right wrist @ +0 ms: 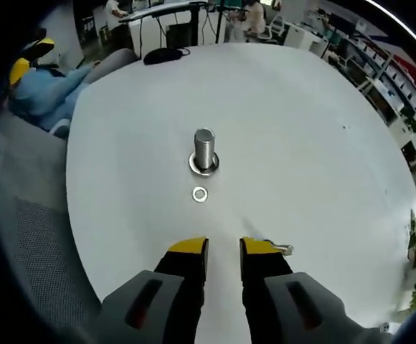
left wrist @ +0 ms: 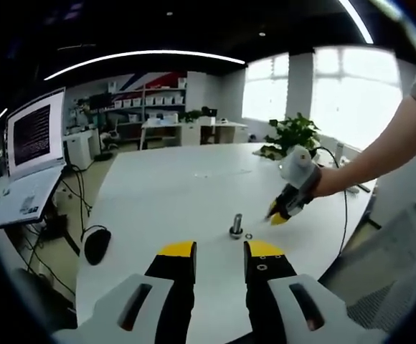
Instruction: Place the washer onto the threaded stud by aligning its center hole with the stud, sliding it down to the base, and recovering from edge contact or off-axis alignment until the washer reaches the visible bottom stop.
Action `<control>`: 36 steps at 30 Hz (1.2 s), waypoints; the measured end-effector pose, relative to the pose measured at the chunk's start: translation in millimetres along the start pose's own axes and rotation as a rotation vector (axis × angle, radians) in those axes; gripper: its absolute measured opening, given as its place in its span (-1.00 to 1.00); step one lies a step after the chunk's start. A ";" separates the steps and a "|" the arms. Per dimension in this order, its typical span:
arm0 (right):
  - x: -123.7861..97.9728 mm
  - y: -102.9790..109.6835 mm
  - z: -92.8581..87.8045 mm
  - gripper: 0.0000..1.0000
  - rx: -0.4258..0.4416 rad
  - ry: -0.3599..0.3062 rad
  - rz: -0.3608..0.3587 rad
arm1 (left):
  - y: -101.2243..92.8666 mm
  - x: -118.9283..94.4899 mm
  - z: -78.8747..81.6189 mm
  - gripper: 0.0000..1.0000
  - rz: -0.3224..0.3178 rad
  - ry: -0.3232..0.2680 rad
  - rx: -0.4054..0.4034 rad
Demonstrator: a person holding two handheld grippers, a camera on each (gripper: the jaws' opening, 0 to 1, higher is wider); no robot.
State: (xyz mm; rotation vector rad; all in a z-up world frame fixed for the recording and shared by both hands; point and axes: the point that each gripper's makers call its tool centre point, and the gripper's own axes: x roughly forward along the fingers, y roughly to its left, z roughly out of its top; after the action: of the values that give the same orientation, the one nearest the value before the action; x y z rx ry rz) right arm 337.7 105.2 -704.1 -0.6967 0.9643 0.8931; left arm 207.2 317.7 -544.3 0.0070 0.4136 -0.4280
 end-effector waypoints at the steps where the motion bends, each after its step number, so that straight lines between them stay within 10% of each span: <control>1: 1.9 -0.6 2.3 -0.60 -0.002 -0.001 0.001 | 0.1 -0.2 0.0 -0.51 0.002 0.000 0.003; 36: 52.2 25.2 25.7 -0.58 0.018 -0.027 0.099 | 6.0 0.3 -4.4 -0.54 0.028 0.020 0.005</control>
State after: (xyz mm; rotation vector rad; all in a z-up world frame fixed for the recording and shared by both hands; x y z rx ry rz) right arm 340.5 154.9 -743.5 -0.6240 0.9880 0.9776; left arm 208.2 323.4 -548.9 0.0214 0.4312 -0.4011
